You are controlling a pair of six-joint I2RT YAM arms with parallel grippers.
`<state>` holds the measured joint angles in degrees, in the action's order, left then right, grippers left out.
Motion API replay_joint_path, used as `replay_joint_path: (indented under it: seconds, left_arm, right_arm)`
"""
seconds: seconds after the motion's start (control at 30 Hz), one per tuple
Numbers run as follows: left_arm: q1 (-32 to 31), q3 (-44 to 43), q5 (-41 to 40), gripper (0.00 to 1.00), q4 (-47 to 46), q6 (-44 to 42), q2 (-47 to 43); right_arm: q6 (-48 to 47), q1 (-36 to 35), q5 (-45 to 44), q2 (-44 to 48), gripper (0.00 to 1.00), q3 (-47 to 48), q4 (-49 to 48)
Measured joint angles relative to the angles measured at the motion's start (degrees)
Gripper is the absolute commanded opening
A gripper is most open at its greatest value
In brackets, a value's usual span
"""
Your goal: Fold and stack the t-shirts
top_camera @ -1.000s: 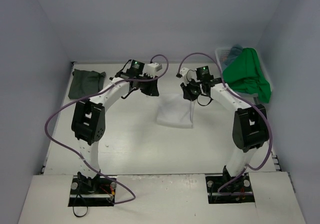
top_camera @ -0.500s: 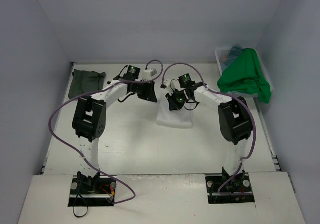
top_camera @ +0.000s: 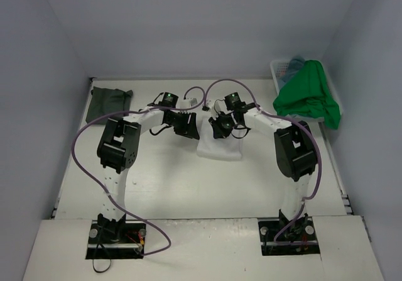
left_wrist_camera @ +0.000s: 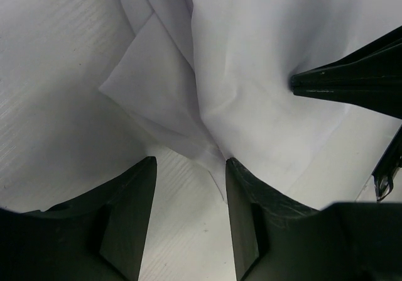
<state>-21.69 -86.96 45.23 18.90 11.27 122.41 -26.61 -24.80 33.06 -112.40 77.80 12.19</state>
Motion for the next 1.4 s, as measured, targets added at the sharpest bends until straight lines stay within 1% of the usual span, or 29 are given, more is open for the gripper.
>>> replay_joint_path:
  seconds: [0.3, 0.63, 0.73, 0.83, 0.87, 1.23, 1.4]
  left_arm:
    - [0.0, 0.3, 0.9, 0.43, -1.1, 0.2, 0.0]
    - [0.0, 0.5, 1.2, 0.44, -1.7, 0.6, 0.0]
    - [0.0, 0.6, 1.3, 0.49, -1.9, 1.0, 0.0]
    - [0.0, 0.6, 1.9, 0.52, -2.3, 1.4, 0.0]
    - [0.0, 0.6, 1.9, 0.58, -2.4, 1.5, 0.0]
    - [0.0, 1.0, 3.4, 0.59, -3.9, 3.3, -0.1]
    - [0.0, 1.3, 4.1, 0.59, -4.8, 4.5, 0.0]
  right_arm:
    - [-0.3, 0.1, -2.8, 0.7, 0.00, -1.6, -0.2]
    - [-0.5, 1.2, -7.1, 11.2, 0.00, -1.7, -0.2]
    - [-0.8, 1.5, -8.2, 12.2, 0.00, -2.5, -0.2]
    - [-1.5, 1.5, -9.1, 12.1, 0.00, -4.3, 0.0]
    - [-1.8, 1.5, -9.3, 11.9, 0.00, -4.8, 0.3]
    - [-3.5, 2.0, -10.1, 2.8, 0.00, -6.6, -0.3]
    - [-3.9, 2.3, -9.6, 2.3, 0.00, -6.6, -1.9]
